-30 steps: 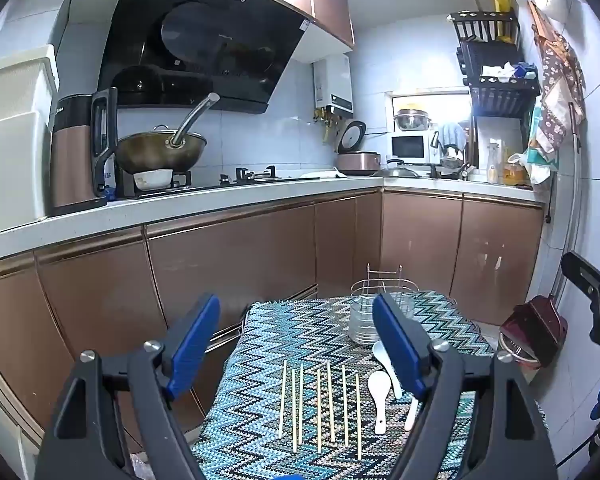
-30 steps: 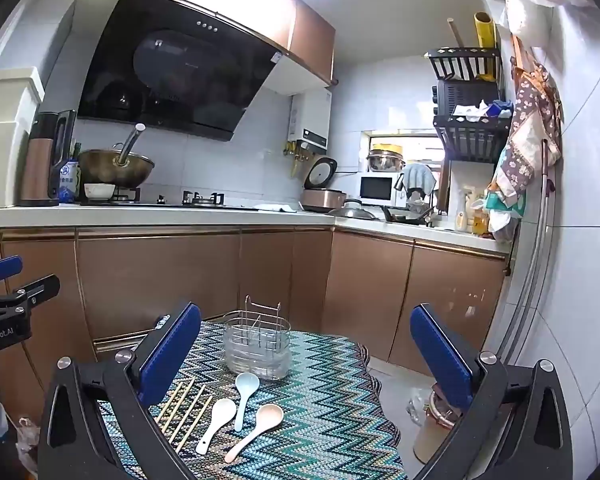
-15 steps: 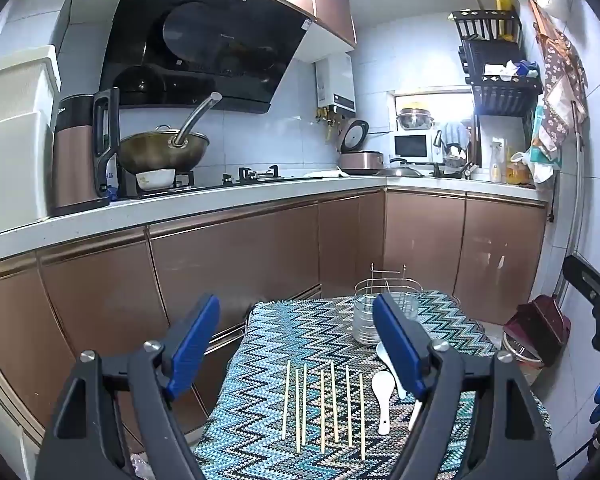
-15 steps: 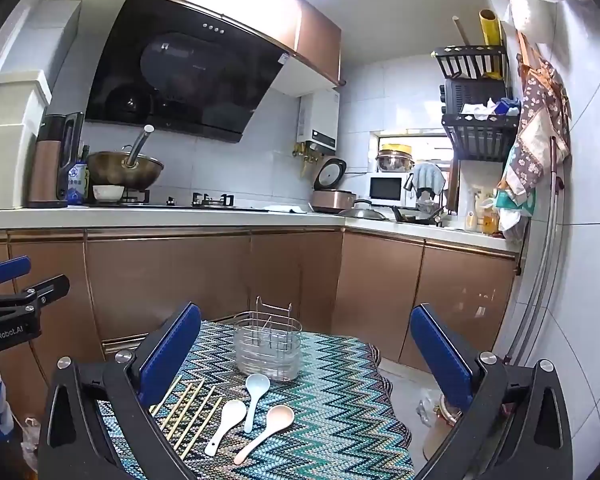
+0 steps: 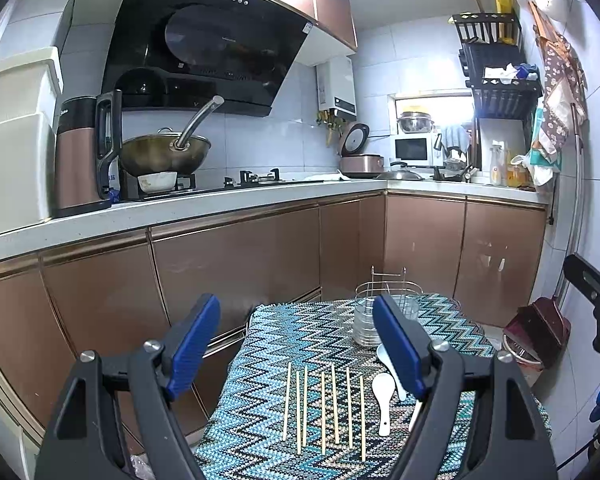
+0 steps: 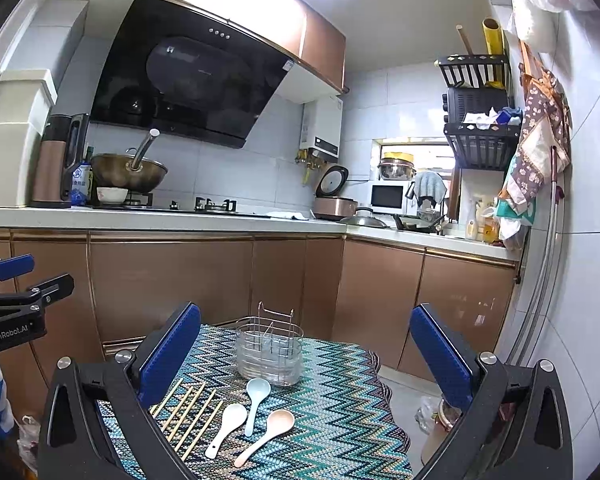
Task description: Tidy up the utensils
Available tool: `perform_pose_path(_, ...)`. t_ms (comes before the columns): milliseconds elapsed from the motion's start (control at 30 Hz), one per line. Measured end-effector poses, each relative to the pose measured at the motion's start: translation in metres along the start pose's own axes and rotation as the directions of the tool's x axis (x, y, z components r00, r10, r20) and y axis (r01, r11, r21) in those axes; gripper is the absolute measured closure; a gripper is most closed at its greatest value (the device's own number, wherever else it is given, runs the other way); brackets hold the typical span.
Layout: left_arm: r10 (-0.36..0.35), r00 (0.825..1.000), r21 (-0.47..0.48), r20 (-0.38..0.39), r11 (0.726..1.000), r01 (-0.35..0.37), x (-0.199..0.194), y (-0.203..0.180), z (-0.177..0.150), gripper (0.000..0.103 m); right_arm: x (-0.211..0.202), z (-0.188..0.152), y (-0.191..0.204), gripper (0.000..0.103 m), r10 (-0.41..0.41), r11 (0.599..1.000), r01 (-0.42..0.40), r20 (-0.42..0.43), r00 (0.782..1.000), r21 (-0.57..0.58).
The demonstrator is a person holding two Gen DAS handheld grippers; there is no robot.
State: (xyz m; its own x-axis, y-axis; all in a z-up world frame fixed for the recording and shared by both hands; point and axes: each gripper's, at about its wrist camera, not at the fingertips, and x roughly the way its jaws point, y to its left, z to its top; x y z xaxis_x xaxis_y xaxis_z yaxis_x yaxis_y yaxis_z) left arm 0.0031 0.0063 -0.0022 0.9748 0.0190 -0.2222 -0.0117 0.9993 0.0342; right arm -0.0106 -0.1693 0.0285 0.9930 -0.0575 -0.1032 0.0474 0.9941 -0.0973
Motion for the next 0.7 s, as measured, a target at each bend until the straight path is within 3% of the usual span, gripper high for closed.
perform_pose_path(700, 0.006, 1.0, -0.001, 0.001, 1.0, -0.006, 0.0001, -0.0009, -0.0003, 0.025, -0.001, -0.0017, -0.0083, 0.0, -0.023, 0.999, 0.022, 0.016, 1.0, 0.028)
